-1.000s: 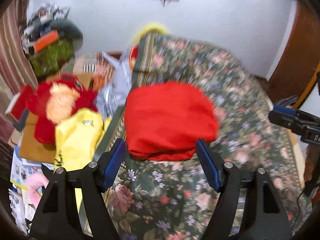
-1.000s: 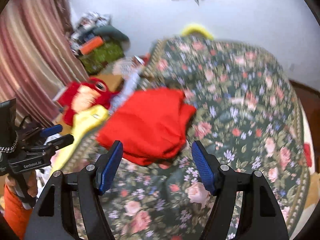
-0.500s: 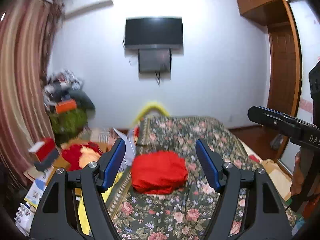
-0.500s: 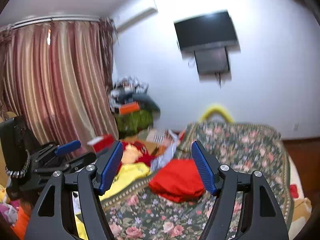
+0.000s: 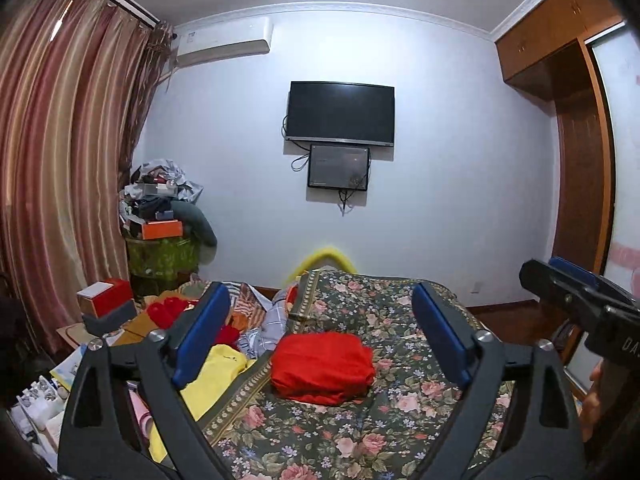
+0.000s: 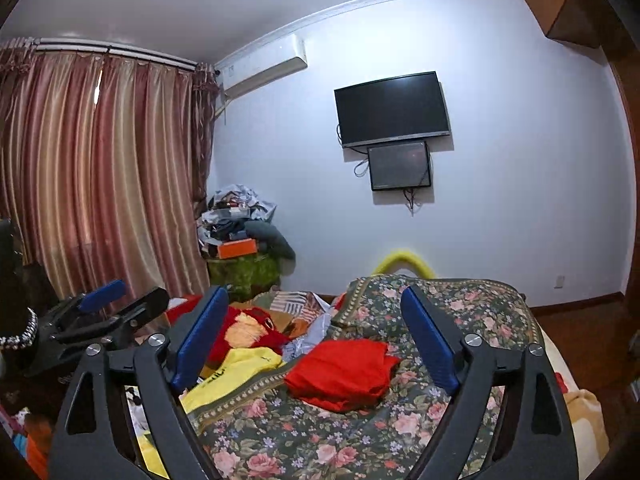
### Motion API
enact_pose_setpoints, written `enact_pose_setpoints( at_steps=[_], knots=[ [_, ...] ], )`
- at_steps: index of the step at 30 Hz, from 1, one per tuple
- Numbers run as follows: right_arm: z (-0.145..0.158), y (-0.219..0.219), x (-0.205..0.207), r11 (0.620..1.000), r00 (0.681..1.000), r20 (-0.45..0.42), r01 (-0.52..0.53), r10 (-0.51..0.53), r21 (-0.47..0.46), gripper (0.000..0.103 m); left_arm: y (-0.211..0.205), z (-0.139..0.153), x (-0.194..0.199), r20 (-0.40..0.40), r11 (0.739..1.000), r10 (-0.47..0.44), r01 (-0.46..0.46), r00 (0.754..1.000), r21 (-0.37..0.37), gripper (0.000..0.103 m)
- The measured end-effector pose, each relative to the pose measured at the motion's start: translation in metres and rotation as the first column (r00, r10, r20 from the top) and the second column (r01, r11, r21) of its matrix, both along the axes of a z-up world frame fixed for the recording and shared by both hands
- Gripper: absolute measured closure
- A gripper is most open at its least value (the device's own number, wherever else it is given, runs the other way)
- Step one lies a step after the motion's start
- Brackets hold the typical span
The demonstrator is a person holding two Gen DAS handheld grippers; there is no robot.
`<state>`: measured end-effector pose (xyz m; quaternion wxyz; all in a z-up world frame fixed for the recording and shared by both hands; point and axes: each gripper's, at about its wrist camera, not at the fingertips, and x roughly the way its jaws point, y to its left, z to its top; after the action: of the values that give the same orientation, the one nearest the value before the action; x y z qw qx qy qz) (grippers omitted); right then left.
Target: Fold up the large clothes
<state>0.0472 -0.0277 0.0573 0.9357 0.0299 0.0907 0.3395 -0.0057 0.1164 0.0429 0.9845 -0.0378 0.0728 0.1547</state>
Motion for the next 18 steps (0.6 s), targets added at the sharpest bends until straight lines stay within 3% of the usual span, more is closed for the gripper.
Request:
enact_pose_setpoints(
  at_steps=[2, 9, 18],
  knots=[
    [0.000, 0.003, 0.002, 1.000, 1.000, 0.002, 0.018, -0.018, -0.015, 0.000, -0.001, -0.001, -0.003, 0.002, 1.000, 0.011, -0.011, 1.000, 0.006, 0.004],
    [-0.001, 0.002, 0.000, 0.999, 0.999, 0.006, 0.034, -0.034, -0.014, 0.000, -0.011, -0.004, -0.008, 0.002, 0.999, 0.019, -0.019, 1.000, 0.033, 0.001],
    [-0.005, 0.000, -0.003, 0.999, 0.999, 0.000, 0.040, -0.040, -0.027, 0.000, -0.007, -0.008, -0.006, -0.011, 1.000, 0.013, -0.013, 1.000, -0.003, 0.001]
  ],
)
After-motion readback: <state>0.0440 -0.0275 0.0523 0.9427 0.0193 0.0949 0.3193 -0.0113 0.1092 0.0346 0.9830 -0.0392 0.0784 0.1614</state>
